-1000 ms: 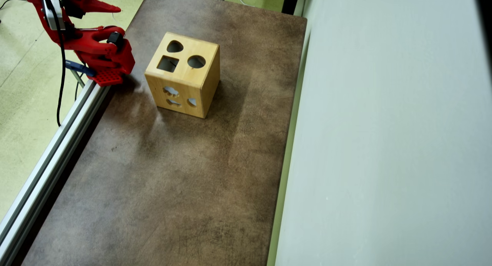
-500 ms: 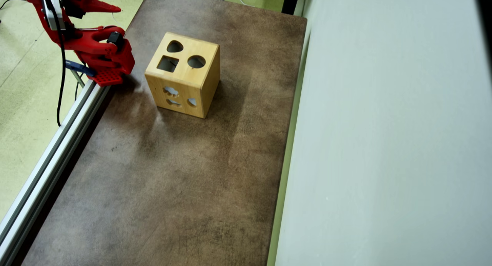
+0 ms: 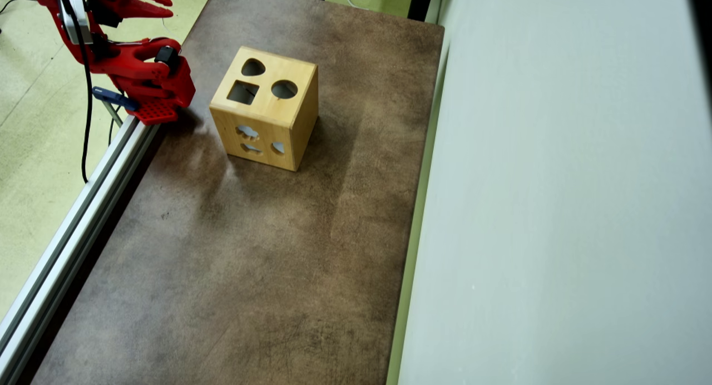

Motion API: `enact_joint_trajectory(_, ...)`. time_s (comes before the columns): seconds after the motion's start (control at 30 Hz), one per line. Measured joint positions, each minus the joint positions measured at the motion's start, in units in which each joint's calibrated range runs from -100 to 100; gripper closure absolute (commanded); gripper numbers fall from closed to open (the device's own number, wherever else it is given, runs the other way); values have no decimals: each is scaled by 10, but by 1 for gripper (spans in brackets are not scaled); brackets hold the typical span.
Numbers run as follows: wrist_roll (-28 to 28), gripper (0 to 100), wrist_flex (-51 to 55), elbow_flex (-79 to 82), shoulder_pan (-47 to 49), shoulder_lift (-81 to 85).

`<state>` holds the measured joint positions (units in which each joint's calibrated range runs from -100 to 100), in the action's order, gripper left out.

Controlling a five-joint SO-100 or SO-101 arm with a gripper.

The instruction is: Pick and place the red cube on the square hole

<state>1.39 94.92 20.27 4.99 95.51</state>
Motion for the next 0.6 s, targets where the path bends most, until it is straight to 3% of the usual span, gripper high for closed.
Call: enact_joint_trajectory(0.6,0,98,21,1,0,0)
